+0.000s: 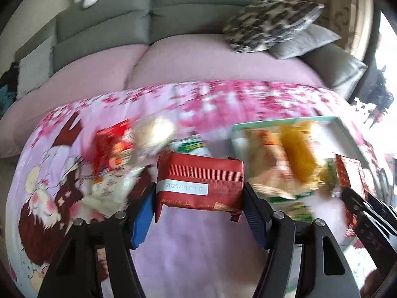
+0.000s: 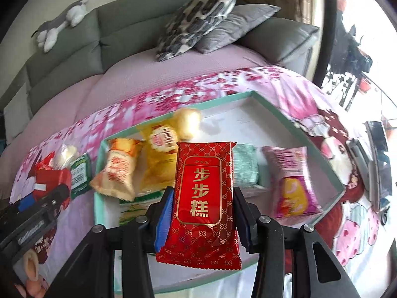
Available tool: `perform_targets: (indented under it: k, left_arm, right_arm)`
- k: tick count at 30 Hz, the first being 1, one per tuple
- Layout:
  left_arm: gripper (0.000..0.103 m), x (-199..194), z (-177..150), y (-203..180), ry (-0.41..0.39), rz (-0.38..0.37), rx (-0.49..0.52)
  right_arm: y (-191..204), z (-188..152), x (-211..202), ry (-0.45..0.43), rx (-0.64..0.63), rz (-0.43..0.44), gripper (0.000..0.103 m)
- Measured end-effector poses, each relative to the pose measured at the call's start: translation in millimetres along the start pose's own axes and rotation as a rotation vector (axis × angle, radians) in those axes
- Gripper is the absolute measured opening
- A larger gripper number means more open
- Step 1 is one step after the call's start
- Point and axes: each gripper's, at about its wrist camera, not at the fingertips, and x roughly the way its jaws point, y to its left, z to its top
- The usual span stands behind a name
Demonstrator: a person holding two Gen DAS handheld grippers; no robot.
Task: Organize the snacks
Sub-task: 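Carry the red box and red bag into the tray and open both grippers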
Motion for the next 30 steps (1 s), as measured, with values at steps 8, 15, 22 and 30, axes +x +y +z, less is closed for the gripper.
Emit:
perform_targets:
  k: [8,15,22,30]
  left_arm:
    - [0.068,-6,-4,-60,0.002,-0.128,0.107]
    - [0.068,-2,1,-87,-0.001,-0.166,0.114]
    - [0.068,6,8,-103,-0.007,-0.177,0.138]
    - [0.068,19,7,-109,0.023,-0.178,0.142]
  right_arm:
    - [-31,4,-3,-0.012,0.049,-0.028,0.048]
    - [-42,10,-2,-0.036,0.065,-0.01,0.048]
    - [-53,11,5,-0.027,0.093,-0.015,0.048]
    - [-58,13,10,-0.025,0.095,-0.024,0.05]
